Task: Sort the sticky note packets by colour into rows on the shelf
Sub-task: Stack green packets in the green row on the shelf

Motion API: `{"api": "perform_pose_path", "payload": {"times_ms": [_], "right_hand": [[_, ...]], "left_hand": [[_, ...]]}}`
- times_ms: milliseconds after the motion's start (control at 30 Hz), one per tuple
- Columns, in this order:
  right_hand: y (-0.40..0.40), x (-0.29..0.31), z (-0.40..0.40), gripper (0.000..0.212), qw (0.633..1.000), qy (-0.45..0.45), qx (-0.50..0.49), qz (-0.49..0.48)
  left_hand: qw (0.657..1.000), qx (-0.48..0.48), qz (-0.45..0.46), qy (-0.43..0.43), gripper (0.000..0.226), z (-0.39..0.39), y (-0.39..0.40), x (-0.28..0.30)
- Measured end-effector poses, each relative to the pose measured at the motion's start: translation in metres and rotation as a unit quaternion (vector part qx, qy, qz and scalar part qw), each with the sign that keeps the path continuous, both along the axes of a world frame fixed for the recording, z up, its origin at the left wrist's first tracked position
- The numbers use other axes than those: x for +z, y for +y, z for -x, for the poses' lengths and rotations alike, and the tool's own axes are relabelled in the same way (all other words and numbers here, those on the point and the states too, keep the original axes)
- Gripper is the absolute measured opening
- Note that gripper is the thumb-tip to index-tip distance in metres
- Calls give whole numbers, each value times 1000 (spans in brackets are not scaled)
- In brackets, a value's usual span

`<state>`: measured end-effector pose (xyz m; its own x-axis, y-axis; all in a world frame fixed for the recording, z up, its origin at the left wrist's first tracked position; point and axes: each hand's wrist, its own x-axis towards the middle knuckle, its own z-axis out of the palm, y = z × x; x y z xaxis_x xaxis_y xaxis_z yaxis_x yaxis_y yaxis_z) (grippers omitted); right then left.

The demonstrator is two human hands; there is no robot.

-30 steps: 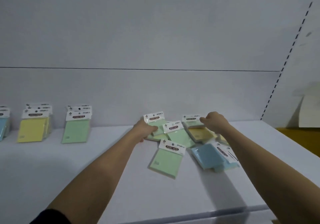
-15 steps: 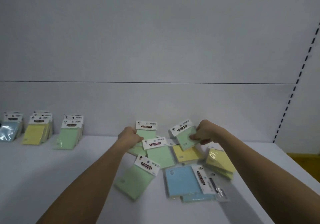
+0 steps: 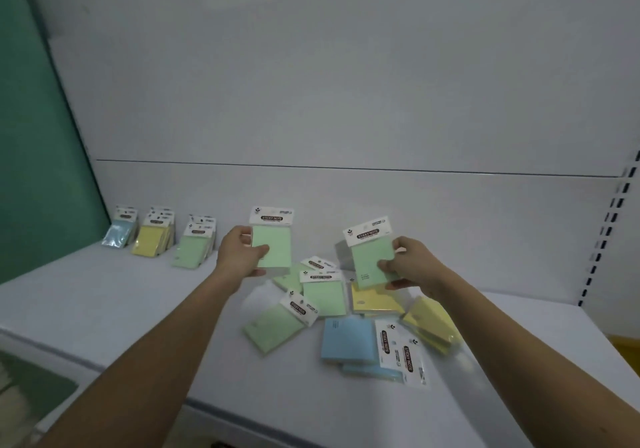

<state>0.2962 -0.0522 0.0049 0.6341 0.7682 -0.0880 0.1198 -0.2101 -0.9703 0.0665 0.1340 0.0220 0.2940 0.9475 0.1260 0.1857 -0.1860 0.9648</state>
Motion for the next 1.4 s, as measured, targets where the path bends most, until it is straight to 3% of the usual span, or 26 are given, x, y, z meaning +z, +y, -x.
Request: {"api": "perform_pose_path", "payload": {"times_ms": [467, 867, 1133, 1400], "right_hand": [[26, 5, 137, 16, 995, 44, -23, -85], [71, 16, 301, 13, 998, -3, 22, -59], [120, 8, 342, 14, 996, -10, -32, -81], [202, -28, 336, 14, 988, 90, -74, -102]], "left_hand": [[987, -100, 68, -108, 37, 147, -31, 15], [987, -82, 97, -99, 38, 309, 1, 11], [987, -75, 121, -70, 37, 332, 38, -3], [985, -102, 132, -31, 36, 318, 107, -26]]}}
